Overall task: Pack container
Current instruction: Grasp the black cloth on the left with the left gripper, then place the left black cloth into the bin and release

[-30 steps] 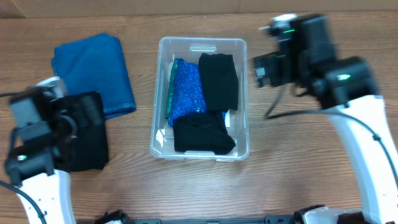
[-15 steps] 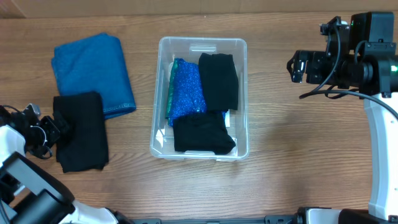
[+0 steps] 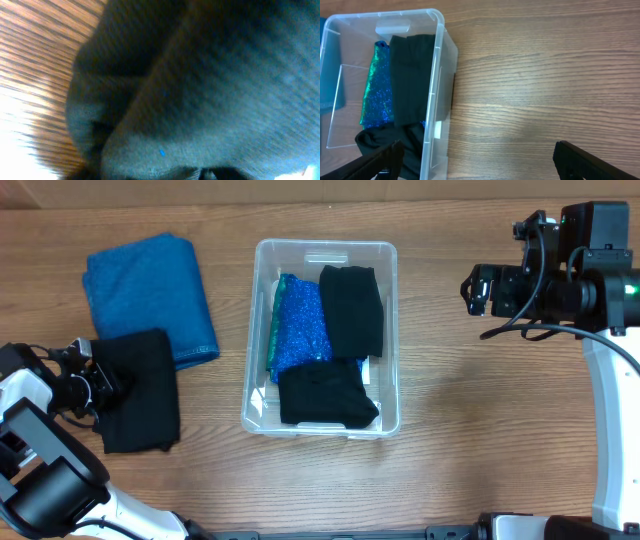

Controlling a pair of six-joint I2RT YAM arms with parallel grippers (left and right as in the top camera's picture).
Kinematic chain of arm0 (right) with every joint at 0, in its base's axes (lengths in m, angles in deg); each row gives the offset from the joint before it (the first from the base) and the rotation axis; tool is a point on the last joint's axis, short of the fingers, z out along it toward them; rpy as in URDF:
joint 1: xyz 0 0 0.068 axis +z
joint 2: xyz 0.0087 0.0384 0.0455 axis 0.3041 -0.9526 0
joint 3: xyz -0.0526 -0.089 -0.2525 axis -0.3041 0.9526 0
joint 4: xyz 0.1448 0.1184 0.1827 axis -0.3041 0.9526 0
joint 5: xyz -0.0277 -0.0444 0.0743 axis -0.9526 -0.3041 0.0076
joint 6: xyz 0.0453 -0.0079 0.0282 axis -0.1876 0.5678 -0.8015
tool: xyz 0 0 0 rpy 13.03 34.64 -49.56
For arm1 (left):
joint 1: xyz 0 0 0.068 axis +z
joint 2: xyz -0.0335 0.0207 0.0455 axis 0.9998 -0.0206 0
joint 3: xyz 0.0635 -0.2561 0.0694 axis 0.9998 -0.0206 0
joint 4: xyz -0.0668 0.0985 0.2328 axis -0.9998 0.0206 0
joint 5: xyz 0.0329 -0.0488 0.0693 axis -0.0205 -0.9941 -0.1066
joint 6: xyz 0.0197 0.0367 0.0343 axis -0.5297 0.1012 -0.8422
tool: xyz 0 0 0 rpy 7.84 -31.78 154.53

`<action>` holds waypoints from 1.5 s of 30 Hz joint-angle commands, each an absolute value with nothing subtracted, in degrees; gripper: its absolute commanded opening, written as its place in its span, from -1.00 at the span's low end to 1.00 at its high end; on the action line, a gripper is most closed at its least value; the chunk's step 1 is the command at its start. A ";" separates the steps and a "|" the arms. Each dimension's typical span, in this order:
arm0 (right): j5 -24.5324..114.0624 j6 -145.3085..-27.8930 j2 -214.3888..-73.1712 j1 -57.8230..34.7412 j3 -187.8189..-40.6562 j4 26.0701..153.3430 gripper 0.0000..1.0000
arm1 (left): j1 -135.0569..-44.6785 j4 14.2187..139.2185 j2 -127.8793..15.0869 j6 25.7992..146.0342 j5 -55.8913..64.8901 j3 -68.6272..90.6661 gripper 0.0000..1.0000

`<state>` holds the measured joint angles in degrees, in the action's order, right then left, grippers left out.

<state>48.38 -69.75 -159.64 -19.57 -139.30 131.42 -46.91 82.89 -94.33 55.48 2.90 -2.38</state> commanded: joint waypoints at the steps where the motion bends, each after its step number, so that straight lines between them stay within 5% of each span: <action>1: 48.19 -69.97 -159.97 -19.70 -138.99 130.66 1.00 | -49.09 86.22 -92.91 54.61 -4.20 -1.90 -0.92; 8: 48.19 -69.97 -159.97 -19.70 -138.99 130.35 1.00 | -51.34 102.96 -77.94 58.13 -13.86 8.86 -0.92; 12: 48.16 -69.97 -159.97 -19.70 -138.99 130.11 1.00 | -60.35 103.83 -68.21 57.84 -15.70 13.69 -0.92; 23: 48.16 -69.97 -159.97 -19.70 -138.99 130.11 1.00 | -113.99 98.43 -73.04 49.82 13.72 18.63 -0.92; 39: 48.14 -69.97 -159.97 -19.70 -138.99 129.82 1.00 | -117.70 110.00 -90.81 41.89 17.72 18.63 -0.92; 42: 48.14 -69.97 -159.97 -19.70 -138.99 129.89 1.00 | -117.66 105.17 -90.85 41.75 19.54 18.73 -0.30; 44: 48.14 -69.97 -159.97 -19.70 -138.99 130.02 1.00 | -117.66 99.92 -90.79 44.99 26.82 20.22 -0.16; 45: 48.14 -69.97 -159.97 -19.70 -138.99 130.11 1.00 | -117.66 98.63 -90.79 46.45 29.04 21.34 0.33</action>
